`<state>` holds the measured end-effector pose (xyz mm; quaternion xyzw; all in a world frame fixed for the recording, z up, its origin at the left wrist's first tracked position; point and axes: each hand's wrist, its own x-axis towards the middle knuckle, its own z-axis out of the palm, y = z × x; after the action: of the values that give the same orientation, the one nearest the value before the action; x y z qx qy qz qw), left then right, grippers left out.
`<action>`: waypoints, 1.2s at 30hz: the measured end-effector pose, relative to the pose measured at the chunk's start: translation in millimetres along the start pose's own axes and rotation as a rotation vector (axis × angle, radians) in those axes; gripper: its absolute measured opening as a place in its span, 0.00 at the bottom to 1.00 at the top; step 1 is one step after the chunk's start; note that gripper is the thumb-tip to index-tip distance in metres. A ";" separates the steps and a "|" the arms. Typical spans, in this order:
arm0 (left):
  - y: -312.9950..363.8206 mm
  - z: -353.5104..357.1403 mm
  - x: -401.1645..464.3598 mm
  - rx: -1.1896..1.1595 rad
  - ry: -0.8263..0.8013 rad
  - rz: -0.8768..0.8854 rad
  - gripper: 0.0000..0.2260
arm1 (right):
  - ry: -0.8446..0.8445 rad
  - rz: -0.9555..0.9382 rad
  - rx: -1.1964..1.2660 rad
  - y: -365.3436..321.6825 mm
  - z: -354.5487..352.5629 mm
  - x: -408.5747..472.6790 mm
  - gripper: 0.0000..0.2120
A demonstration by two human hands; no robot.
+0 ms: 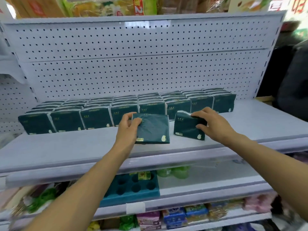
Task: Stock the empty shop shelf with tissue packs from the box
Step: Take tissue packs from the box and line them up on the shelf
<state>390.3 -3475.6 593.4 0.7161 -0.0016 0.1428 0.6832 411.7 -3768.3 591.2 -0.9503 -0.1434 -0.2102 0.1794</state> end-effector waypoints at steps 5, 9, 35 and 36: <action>-3.7 46.7 16.2 -0.029 -0.008 -0.038 0.10 | 0.066 0.078 -0.042 60.1 -14.6 6.2 0.20; -6.8 82.4 26.3 -0.056 0.012 -0.071 0.10 | 0.100 0.084 -0.038 89.2 -9.1 27.1 0.20; -5.6 152.9 32.8 -0.083 -0.028 -0.040 0.13 | -0.156 0.074 0.809 85.0 2.0 65.0 0.27; -5.4 158.1 31.9 -0.094 -0.049 -0.037 0.13 | -0.219 0.090 0.878 83.8 2.0 63.2 0.28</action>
<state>454.0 -3623.9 590.7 0.6864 -0.0118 0.1124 0.7184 496.6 -3830.0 594.5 -0.8061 -0.1958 -0.0199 0.5581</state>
